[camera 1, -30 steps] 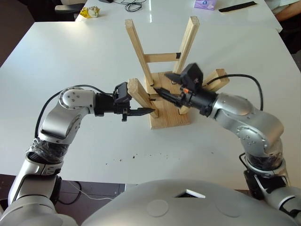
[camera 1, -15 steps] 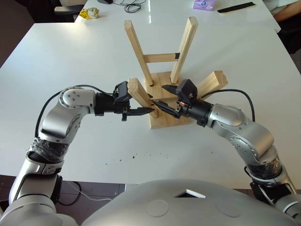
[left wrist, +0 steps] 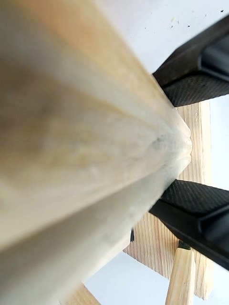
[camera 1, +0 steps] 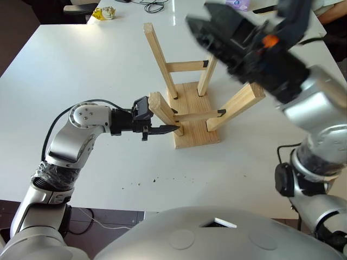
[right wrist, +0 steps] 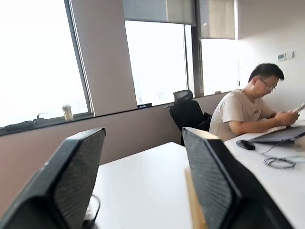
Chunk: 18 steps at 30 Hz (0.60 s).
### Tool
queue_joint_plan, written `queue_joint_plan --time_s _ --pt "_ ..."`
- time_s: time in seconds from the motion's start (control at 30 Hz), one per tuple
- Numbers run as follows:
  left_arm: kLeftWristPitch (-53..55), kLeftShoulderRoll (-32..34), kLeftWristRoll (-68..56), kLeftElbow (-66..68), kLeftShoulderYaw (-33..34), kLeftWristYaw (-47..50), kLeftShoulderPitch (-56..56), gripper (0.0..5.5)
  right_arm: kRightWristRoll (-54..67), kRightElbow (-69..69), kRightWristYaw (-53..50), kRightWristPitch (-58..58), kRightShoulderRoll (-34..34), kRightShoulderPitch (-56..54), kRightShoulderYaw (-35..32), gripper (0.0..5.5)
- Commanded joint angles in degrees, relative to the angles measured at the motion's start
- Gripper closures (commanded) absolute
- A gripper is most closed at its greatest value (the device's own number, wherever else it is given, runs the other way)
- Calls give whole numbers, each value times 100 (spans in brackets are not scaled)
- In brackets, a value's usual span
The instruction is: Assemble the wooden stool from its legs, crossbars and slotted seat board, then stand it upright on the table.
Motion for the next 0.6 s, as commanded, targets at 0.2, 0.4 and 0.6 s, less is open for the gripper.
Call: queue_joint_plan --time_s 0.2,0.4,0.6 --pt "417 118 101 -181 23 251 435 338 -2433 917 744 -667 -1919 2121 -735 251" --pt "323 262 306 -241 -10 201 544 338 -3375 529 881 -995 -1553 3007 71 251" --pt "347 302 434 -263 -98 290 531 338 -3679 356 903 -956 -1417 3139 219 251"
